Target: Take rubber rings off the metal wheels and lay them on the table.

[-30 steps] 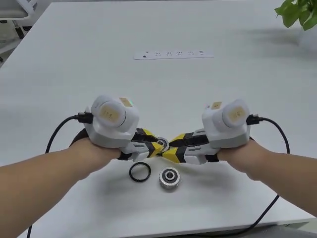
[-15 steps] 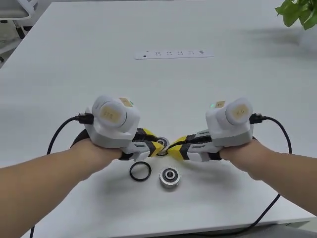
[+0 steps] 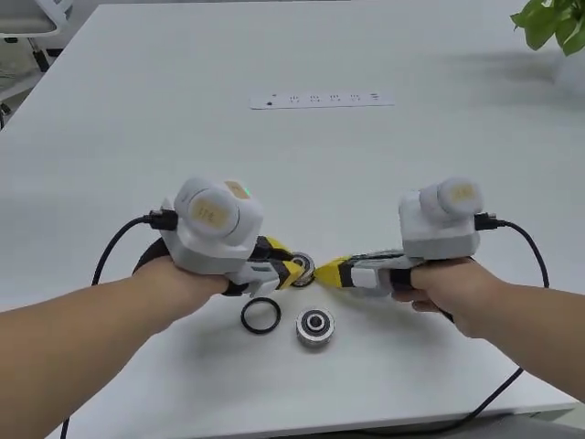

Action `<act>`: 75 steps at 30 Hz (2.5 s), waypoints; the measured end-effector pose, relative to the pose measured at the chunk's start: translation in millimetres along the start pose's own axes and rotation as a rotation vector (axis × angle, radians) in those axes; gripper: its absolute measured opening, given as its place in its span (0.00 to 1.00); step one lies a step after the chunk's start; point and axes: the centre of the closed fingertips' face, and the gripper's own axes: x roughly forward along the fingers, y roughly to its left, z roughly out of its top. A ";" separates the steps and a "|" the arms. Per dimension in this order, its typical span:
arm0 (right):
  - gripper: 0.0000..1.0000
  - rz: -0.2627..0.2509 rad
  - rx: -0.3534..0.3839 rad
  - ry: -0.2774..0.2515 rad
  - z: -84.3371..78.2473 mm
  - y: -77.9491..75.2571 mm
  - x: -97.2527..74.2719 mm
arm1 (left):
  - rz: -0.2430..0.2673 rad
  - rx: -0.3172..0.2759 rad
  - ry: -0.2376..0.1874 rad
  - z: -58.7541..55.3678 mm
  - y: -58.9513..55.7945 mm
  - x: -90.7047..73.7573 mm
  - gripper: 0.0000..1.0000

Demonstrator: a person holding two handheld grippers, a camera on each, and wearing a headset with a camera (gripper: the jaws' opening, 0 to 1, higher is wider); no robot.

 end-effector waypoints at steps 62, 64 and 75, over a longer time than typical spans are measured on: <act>0.00 0.103 0.232 -0.084 18.0 26.9 -2.8 | 0.005 0.016 0.020 -0.4 0.5 1.4 0.14; 0.00 0.103 0.230 -0.083 18.0 27.2 -2.9 | 0.000 0.018 0.023 -0.6 0.6 0.5 0.14; 0.00 0.111 0.230 -0.091 21.6 31.1 -3.2 | -0.029 -0.004 -0.026 7.7 -2.2 -16.2 0.23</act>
